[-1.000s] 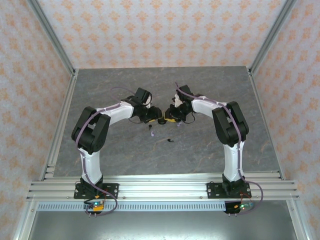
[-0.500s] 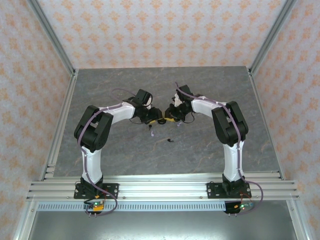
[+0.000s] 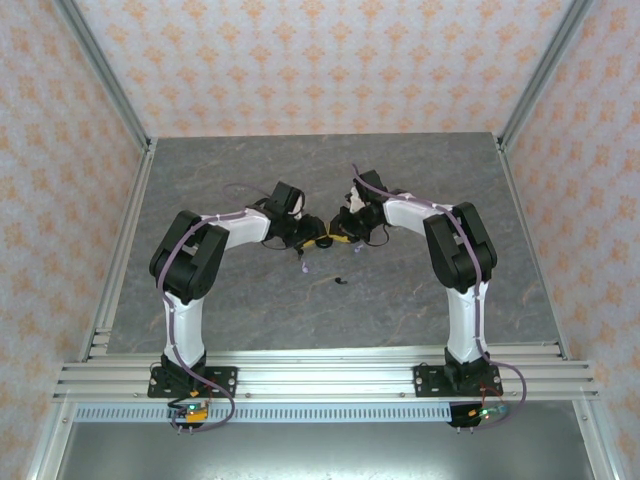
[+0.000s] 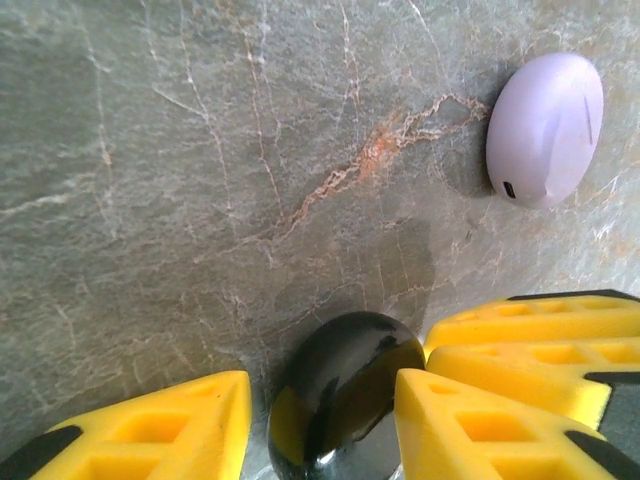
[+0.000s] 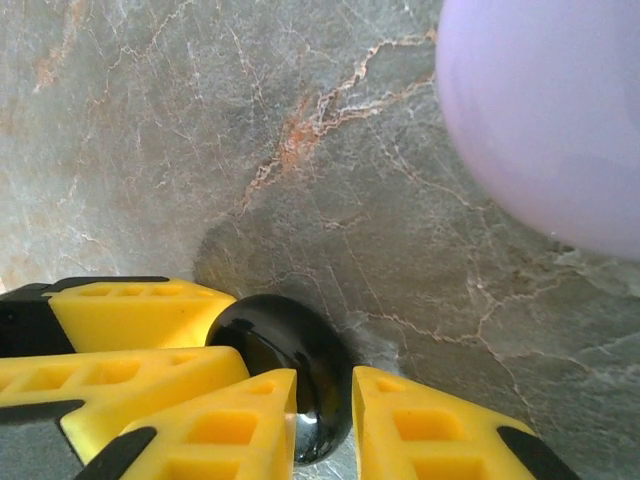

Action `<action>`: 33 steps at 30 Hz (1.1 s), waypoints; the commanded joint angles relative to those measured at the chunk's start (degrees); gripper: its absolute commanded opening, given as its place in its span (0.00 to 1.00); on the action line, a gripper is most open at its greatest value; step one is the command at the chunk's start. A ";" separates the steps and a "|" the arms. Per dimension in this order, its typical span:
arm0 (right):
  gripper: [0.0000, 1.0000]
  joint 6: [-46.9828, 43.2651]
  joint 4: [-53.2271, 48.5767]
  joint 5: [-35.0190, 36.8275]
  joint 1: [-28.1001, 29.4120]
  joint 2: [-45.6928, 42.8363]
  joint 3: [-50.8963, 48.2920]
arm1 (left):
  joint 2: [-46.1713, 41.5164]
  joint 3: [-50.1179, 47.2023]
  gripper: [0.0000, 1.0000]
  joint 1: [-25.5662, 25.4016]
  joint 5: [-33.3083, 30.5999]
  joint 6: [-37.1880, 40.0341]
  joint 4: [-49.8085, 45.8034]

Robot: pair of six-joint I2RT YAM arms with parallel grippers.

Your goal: Insert wireless bluetooth earbuds into charging case

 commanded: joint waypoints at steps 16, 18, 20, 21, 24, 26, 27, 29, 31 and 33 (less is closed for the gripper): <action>0.18 3.36 3.34 -1.10 0.20 -1.33 -4.68 | -0.74 -4.53 0.37 -1.57 1.20 -10.51 13.09; 0.17 3.50 3.50 -1.19 0.15 -1.54 -4.80 | -0.70 -4.51 0.37 -1.57 1.42 -11.03 13.76; 0.16 3.59 3.49 -1.36 0.18 -1.69 -4.97 | -0.90 -4.62 0.36 -1.57 1.63 -11.60 14.71; 0.16 3.73 3.64 -1.51 0.19 -1.78 -5.22 | -0.99 -4.72 0.36 -1.56 1.71 -11.98 15.18; 0.15 3.94 3.97 -1.76 0.17 -2.12 -5.52 | -1.10 -4.90 0.35 -1.54 1.98 -12.75 16.43; 0.15 4.08 3.93 -1.42 0.22 -2.09 -5.65 | -1.22 -4.76 0.35 -1.57 2.08 -12.93 16.70; 0.15 4.11 3.80 -1.15 0.15 -1.96 -5.55 | -1.29 -4.72 0.35 -1.57 2.16 -12.89 16.68; 0.15 4.37 3.62 -0.81 0.20 -1.78 -5.43 | -1.27 -4.53 0.36 -1.57 2.17 -12.59 16.18; 0.15 4.68 3.53 -0.67 0.15 -1.65 -5.47 | -1.36 -4.57 0.36 -1.54 2.17 -12.36 15.93; 0.15 4.95 3.71 -0.70 0.16 -1.60 -5.63 | -1.45 -4.94 0.36 -1.57 2.24 -12.27 16.32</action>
